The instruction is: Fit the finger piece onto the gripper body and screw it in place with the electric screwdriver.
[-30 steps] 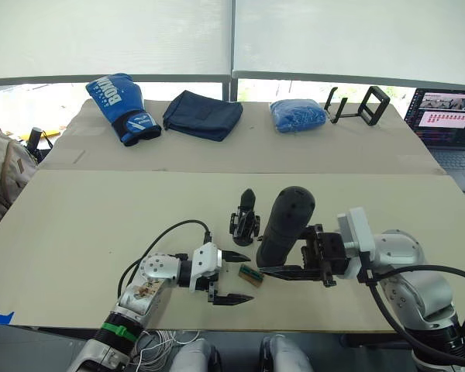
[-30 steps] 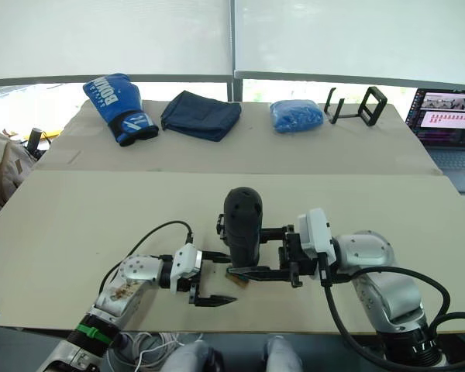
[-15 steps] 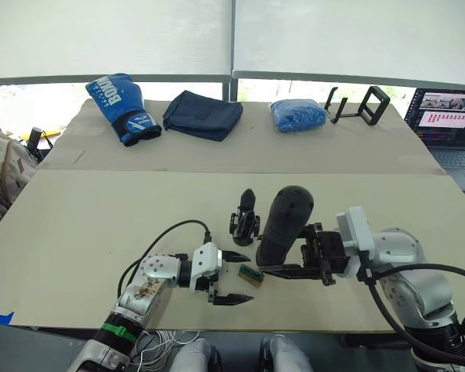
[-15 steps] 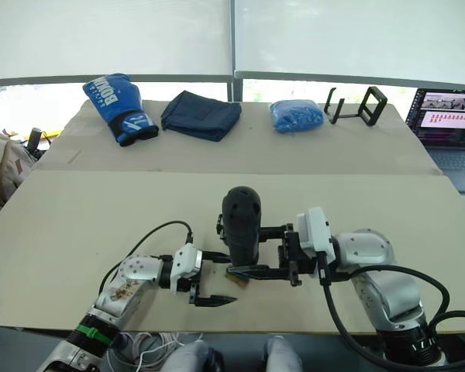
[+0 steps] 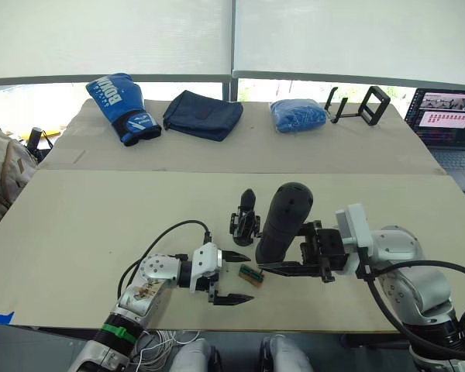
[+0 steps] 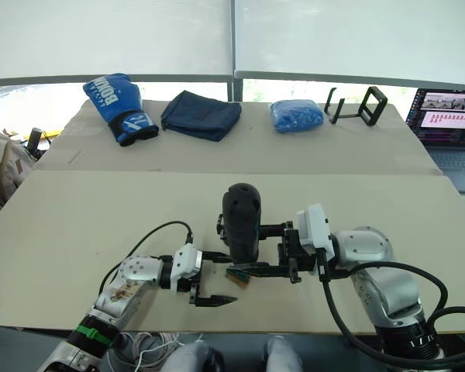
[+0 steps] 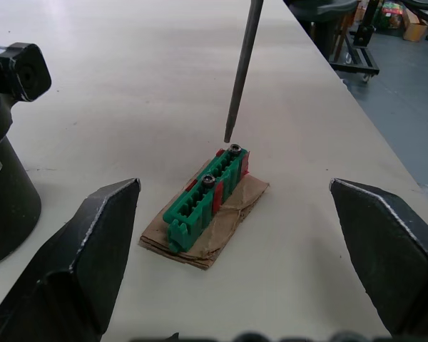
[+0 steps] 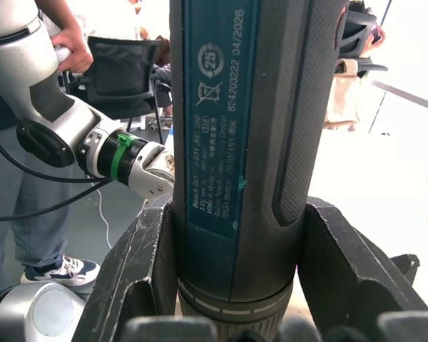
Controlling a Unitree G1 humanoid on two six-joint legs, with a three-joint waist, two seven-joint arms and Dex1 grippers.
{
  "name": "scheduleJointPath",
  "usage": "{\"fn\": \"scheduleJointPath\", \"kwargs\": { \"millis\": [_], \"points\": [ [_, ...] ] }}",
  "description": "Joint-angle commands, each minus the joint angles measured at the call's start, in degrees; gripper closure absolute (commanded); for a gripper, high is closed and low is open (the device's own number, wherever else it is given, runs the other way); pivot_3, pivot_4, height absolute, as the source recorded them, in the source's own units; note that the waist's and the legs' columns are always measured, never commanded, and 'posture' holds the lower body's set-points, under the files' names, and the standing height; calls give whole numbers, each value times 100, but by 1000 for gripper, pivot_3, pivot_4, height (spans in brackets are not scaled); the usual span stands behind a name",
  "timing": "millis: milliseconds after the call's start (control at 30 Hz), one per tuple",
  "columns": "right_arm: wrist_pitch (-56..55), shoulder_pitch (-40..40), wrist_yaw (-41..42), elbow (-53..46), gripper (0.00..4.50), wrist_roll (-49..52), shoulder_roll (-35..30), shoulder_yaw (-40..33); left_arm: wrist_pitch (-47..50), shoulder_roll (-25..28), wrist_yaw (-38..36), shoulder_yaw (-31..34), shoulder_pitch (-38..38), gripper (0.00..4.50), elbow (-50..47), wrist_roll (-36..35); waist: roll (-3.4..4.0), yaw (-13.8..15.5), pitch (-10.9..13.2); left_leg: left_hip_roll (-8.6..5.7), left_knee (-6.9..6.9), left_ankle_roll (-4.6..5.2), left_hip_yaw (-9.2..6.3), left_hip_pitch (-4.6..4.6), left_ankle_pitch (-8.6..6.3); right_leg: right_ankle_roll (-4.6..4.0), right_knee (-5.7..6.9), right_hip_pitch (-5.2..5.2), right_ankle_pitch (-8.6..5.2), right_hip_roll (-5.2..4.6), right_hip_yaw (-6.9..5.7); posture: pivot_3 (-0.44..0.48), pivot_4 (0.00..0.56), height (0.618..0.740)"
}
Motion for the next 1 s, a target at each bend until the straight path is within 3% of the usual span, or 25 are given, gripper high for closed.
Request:
{"fn": "scheduleJointPath", "kwargs": {
  "millis": [33,1000],
  "points": [
    [-189,-53,26,-153,2569,96,-17,-61,35,8,-9,-128,143,0,-19,27,0,0,0,0,0,0,0,0,0,0,0,0,0,0,0,0,150,740],
    [-12,48,-9,-283,2569,203,-106,10,32,6,23,-147,188,0,-39,27,0,-2,0,1,-3,1,-2,-1,-1,0,-4,0,0,-9,-1,0,150,740]
  ]
}}
